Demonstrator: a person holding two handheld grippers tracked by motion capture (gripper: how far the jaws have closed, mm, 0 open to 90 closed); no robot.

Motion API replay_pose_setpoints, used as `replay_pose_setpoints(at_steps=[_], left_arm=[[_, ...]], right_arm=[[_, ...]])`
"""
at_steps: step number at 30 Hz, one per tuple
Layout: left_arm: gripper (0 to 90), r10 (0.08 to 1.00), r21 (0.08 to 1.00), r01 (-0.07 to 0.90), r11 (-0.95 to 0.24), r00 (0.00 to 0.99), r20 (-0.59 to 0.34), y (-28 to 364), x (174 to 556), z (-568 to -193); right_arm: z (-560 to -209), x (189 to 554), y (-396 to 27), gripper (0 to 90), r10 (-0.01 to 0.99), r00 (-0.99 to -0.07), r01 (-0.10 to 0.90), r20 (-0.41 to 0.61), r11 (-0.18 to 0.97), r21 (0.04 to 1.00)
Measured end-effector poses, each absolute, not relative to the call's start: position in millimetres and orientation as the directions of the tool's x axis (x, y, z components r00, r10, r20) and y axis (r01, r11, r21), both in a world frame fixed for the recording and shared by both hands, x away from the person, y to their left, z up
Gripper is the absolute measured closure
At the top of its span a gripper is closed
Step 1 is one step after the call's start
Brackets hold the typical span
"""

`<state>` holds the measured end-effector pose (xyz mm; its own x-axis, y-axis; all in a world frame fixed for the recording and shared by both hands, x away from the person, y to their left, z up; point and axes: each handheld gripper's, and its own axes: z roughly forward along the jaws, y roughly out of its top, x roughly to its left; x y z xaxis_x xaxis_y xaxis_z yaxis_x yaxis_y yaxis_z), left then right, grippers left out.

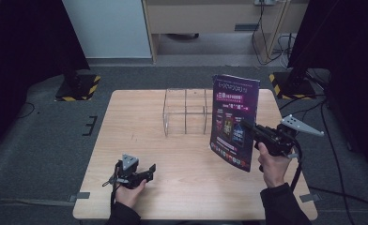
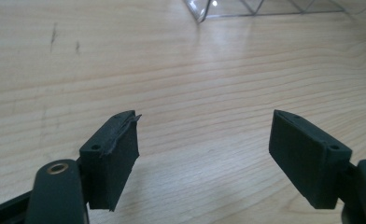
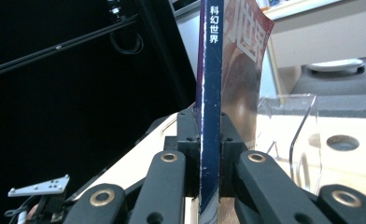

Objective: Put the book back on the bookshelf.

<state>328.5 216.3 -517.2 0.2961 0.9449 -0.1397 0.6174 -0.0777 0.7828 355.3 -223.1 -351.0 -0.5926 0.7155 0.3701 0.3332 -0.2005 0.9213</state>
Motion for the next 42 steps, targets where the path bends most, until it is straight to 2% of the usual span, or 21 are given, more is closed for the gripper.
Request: replay_pose_setpoints(at_steps=[18, 28, 42], left_arm=[[19.1, 0.965, 0.729, 0.666, -0.158, 0.259, -0.028, 233.0, 337.5, -533.7], [16.4, 0.966, 0.727, 0.662, -0.183, 0.259, 0.008, 232.0, 339.0, -535.1], [14.2, 0.966, 0.724, 0.666, -0.179, 0.257, 0.003, 232.4, 339.8, -535.3]], right_arm=[[-334.9, 396.7, -212.4, 84.2, 0.79, -0.54, 0.222, 0.29, -0.198, 0.955], [-342.8, 432.2, -203.4, 84.2, 0.834, -0.488, 0.191, 0.258, -0.187, 0.964], [-360.7, 462.5, -191.0, 84.2, 0.868, -0.43, 0.197, 0.249, -0.178, 0.964]])
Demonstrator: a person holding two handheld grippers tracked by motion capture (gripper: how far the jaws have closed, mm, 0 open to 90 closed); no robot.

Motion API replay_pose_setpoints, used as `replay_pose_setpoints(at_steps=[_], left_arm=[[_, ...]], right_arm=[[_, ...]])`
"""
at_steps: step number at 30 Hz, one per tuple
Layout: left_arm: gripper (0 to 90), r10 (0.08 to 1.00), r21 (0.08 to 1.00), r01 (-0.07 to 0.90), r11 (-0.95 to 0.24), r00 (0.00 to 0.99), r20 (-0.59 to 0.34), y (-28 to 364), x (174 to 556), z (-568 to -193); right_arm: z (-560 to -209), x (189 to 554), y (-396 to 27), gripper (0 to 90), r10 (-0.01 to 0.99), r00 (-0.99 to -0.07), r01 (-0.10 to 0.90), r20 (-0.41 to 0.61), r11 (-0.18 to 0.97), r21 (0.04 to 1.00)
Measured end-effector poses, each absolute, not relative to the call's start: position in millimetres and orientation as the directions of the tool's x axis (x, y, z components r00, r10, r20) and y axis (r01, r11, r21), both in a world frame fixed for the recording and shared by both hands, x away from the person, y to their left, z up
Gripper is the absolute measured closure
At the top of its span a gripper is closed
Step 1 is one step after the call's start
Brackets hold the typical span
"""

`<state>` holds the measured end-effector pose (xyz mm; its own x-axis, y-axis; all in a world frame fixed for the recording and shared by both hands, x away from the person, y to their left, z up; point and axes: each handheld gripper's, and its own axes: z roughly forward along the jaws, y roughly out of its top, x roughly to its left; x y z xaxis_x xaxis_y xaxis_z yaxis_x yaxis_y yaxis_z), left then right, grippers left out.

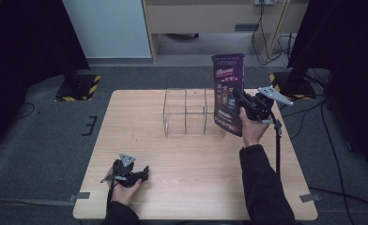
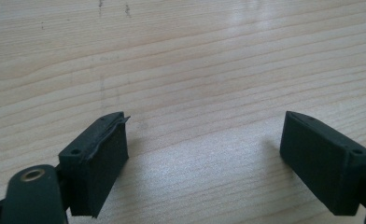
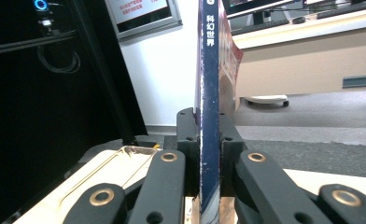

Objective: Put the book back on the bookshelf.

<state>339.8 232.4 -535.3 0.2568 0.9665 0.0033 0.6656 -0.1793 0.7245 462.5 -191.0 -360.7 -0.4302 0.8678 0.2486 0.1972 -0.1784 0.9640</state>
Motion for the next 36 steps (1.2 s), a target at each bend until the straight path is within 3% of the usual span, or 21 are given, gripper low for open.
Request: replay_pose_setpoints(at_steps=[16, 36], left_arm=[[13.7, 0.966, 0.724, 0.666, -0.181, 0.259, 0.003, 232.3, 339.9, -535.4], [13.6, 0.966, 0.724, 0.666, -0.181, 0.259, 0.004, 232.1, 339.9, -535.4]], right_arm=[[-387.9, 473.4, -173.5, 84.2, 0.892, -0.396, 0.182, 0.217, -0.156, 0.971], [-411.4, 457.2, -166.7, 84.2, 0.908, -0.387, 0.132, 0.162, -0.119, 0.984]])
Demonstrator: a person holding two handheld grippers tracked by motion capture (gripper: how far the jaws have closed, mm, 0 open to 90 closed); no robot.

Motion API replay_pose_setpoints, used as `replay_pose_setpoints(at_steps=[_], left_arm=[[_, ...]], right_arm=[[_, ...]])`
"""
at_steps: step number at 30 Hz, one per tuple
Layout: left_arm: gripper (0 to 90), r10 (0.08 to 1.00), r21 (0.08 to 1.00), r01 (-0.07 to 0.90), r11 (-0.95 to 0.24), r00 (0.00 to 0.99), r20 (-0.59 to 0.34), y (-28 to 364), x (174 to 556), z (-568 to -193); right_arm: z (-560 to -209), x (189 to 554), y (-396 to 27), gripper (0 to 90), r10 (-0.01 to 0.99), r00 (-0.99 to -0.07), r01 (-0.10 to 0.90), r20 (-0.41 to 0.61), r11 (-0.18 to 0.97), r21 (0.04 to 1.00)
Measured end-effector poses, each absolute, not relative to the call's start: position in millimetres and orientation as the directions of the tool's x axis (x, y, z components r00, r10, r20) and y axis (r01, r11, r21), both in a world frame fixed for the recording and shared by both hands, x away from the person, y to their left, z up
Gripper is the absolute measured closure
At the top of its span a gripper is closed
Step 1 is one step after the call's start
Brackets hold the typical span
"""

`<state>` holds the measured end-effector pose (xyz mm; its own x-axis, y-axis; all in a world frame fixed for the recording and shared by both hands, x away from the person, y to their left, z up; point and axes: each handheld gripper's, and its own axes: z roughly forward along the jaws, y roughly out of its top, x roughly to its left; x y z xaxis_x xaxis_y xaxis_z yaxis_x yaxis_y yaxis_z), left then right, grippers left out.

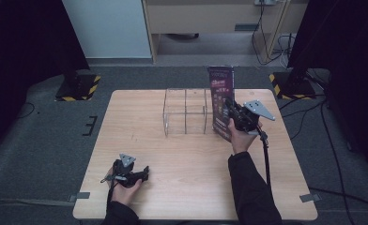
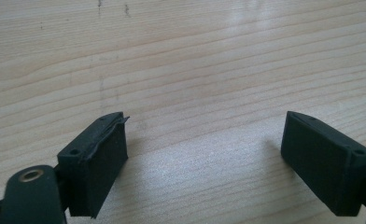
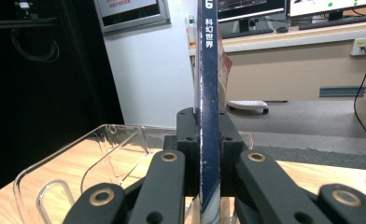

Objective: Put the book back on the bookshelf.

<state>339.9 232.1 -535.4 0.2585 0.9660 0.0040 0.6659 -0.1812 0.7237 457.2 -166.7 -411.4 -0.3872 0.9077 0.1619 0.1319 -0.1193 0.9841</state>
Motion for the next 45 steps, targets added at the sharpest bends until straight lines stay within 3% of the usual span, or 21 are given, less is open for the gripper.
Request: replay_pose_setpoints(at_steps=[9, 23, 45], left_arm=[[13.6, 0.966, 0.724, 0.666, -0.181, 0.258, 0.004, 232.1, 339.9, -535.4], [13.4, 0.966, 0.723, 0.666, -0.182, 0.257, 0.006, 231.9, 339.9, -535.4], [13.1, 0.967, 0.722, 0.668, -0.18, 0.254, 0.007, 231.3, 339.9, -535.4]], right_arm=[[-415.2, 449.6, -167.1, 84.0, 0.904, -0.402, 0.126, 0.146, -0.104, 0.987], [-413.3, 428.2, -176.7, 83.5, 0.898, -0.418, 0.203, 0.138, -0.055, 0.978], [-443.4, 383.7, -207.1, 82.8, 0.877, -0.446, 0.298, 0.178, -0.042, 0.954]])
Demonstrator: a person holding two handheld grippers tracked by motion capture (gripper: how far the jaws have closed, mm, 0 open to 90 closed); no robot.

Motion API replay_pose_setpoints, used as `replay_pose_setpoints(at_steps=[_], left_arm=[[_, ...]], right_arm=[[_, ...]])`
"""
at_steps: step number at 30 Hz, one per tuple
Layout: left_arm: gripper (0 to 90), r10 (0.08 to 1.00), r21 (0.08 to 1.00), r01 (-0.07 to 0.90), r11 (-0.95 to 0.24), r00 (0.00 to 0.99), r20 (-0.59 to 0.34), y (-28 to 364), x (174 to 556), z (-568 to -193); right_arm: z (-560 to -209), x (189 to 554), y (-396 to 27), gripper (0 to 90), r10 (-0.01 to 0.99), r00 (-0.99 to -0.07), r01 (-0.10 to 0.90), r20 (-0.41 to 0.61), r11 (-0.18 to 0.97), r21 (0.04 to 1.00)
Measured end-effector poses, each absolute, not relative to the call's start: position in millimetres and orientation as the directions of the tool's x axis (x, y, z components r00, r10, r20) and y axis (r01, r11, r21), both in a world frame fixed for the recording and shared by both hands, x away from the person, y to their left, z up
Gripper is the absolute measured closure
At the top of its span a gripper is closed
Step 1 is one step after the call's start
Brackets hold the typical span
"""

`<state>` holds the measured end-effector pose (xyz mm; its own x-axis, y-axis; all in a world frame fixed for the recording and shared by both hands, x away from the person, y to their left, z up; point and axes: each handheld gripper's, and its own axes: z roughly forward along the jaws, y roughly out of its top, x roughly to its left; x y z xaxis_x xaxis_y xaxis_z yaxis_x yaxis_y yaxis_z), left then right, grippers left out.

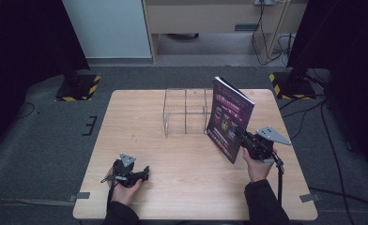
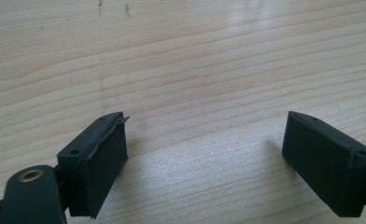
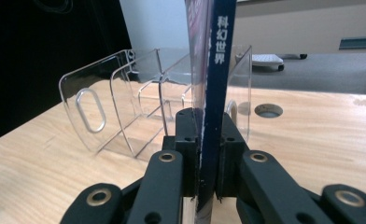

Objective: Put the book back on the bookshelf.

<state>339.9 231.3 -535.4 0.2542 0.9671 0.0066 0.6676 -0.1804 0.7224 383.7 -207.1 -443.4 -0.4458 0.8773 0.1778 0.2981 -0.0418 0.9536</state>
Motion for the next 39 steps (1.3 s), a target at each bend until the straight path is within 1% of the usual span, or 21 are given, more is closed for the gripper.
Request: replay_pose_setpoints(at_steps=[6, 13, 17, 24, 26, 27, 29, 33, 38, 39], left_arm=[[13.0, 0.967, 0.722, 0.668, -0.182, 0.255, 0.008, 231.4, 339.8, -535.3], [13.0, 0.967, 0.722, 0.668, -0.182, 0.255, 0.008, 231.3, 339.8, -535.3], [12.8, 0.967, 0.72, 0.669, -0.184, 0.255, 0.009, 231.2, 339.8, -535.3], [12.8, 0.967, 0.72, 0.669, -0.184, 0.255, 0.009, 231.3, 339.8, -535.3], [12.8, 0.967, 0.72, 0.669, -0.183, 0.255, 0.009, 231.2, 339.8, -535.3], [12.7, 0.967, 0.72, 0.669, -0.184, 0.255, 0.009, 231.2, 339.8, -535.3], [12.7, 0.967, 0.72, 0.669, -0.184, 0.255, 0.009, 231.3, 339.8, -535.3], [12.8, 0.967, 0.72, 0.669, -0.184, 0.255, 0.009, 231.2, 339.8, -535.3], [12.8, 0.967, 0.72, 0.669, -0.183, 0.255, 0.009, 231.3, 339.8, -535.3], [12.8, 0.967, 0.72, 0.669, -0.183, 0.255, 0.009, 231.3, 339.8, -535.3]], right_arm=[[-450.2, 375.9, -211.4, 82.6, 0.877, -0.452, 0.306, 0.163, -0.02, 0.952], [-452.0, 370.8, -211.9, 81.5, 0.872, -0.459, 0.314, 0.169, -0.019, 0.949], [-446.8, 371.2, -212.3, 80.2, 0.87, -0.464, 0.301, 0.169, -0.024, 0.953], [-433.8, 379.7, -206.8, 78.9, 0.869, -0.461, 0.317, 0.181, -0.029, 0.948], [-432.1, 380.9, -205.8, 79.4, 0.873, -0.453, 0.322, 0.183, -0.031, 0.946], [-428.3, 383.4, -204.1, 81.5, 0.88, -0.439, 0.33, 0.182, -0.03, 0.943], [-426.4, 384.4, -202.8, 82.8, 0.883, -0.434, 0.335, 0.178, -0.025, 0.942], [-426.1, 383.9, -200.9, 83.9, 0.89, -0.418, 0.335, 0.181, -0.034, 0.941], [-424.6, 382.9, -196.4, 84.2, 0.897, -0.411, 0.304, 0.162, -0.033, 0.952], [-423.4, 383.8, -193.7, 84.3, 0.904, -0.405, 0.284, 0.135, -0.016, 0.959]])
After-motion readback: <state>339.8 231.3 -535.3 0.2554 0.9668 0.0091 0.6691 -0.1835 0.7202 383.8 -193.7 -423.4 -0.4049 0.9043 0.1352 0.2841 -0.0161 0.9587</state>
